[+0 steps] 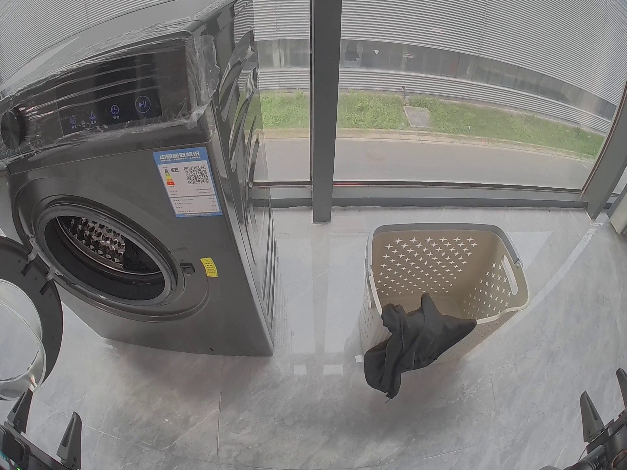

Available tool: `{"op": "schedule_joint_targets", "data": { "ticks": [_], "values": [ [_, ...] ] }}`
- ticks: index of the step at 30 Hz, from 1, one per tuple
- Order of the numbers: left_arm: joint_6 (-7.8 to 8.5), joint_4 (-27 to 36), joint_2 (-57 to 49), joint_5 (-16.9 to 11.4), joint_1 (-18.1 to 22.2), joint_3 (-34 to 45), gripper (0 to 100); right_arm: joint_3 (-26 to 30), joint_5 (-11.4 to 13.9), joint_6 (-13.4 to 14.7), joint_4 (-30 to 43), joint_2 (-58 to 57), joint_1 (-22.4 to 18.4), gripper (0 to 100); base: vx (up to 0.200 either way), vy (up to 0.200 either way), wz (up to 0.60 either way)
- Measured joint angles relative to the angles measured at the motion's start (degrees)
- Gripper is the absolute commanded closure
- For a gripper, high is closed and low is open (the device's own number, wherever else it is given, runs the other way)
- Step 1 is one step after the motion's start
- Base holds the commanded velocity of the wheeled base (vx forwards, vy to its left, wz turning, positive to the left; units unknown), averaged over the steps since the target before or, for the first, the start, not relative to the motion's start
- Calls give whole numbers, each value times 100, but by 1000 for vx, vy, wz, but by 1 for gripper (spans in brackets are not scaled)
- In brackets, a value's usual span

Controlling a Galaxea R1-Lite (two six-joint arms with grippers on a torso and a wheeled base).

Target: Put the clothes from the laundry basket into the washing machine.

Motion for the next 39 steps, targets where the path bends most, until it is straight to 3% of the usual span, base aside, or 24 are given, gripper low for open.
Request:
{"op": "schedule_joint_targets", "data": {
  "ticks": [4,25,34,39],
  "values": [
    [-2,0,2,0,0,0,0,0,2,0,-2,0,0,0,0,0,0],
    [13,2,5,0,0,0,0,0,2,-2,0,0,-15,0,0,-200,0],
    [48,2,5,-11,0,0,0,0,-16,9,-4,2,-11,0,0,0,0],
    [61,0,5,-20,0,0,0,0,33,-195,-30,5,-22,0,0,0,0]
  ]
}}
